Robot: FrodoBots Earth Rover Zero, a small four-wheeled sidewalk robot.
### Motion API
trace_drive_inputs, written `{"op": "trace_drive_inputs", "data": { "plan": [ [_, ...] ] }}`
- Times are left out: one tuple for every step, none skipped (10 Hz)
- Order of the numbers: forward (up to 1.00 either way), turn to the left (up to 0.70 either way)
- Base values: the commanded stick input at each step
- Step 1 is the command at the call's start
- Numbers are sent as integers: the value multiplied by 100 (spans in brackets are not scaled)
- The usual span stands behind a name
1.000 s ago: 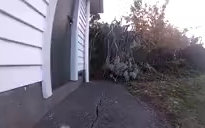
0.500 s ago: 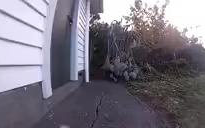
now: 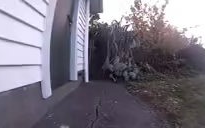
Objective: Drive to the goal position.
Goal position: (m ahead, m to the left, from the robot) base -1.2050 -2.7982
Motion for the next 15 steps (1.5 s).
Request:
{"op": "trace_drive_inputs", "data": {
  "plan": [
    [0,-45],
    [0,-45],
    [0,-45],
    [0,-45],
    [0,-45],
    [0,-45],
    [0,-45],
    [0,-45],
    [0,-45],
    [0,-45],
    [0,-45],
    [0,-45],
    [0,-45],
    [0,-45],
    [0,-45]
  ]
}}
